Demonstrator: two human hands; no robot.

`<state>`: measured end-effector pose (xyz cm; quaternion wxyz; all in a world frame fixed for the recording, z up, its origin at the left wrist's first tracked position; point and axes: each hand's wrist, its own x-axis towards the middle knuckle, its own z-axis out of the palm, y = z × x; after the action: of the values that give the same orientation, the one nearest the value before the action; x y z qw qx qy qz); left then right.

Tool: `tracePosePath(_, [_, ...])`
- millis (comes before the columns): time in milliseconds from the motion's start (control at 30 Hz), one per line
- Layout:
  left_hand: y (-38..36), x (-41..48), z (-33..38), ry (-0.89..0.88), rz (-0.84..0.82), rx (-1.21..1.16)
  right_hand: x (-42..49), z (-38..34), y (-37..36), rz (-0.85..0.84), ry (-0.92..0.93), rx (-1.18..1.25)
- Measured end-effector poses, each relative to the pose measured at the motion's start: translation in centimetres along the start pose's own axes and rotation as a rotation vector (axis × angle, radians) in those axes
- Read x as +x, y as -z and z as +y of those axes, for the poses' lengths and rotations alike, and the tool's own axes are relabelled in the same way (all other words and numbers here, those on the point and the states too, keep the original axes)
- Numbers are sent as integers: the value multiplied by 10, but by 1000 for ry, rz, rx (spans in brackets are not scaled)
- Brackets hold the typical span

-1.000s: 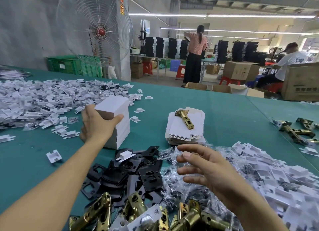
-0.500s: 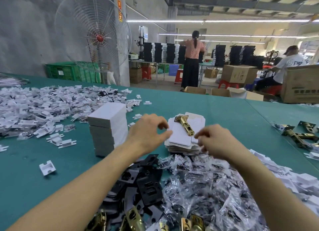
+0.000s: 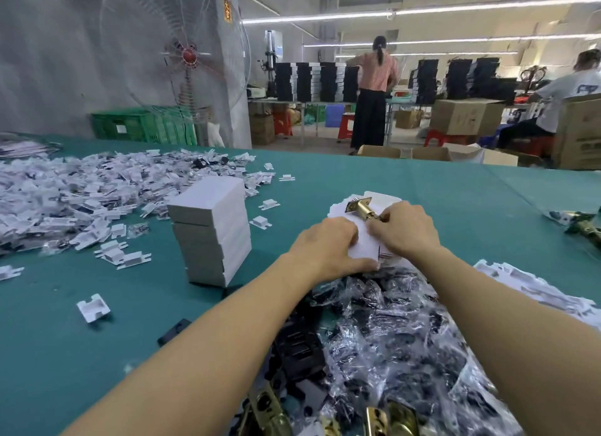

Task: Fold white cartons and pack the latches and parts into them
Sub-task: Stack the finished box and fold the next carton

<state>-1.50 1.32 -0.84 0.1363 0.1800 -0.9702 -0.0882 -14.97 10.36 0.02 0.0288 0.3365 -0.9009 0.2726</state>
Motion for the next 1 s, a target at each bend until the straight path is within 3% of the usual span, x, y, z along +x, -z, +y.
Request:
tracePosePath(367, [-6,9,18,23,5,35,7,16,8,39,-216,507])
tracePosePath(600, [2,14,14,81,-49,-37,10,24,7,69,-266,679])
tracePosePath(767, [9,12,13,10,-27,27,17,30,6,101,-338,895])
tracePosePath(1000, [4,16,12,-32,-31,45,11,36,1,94,-288,826])
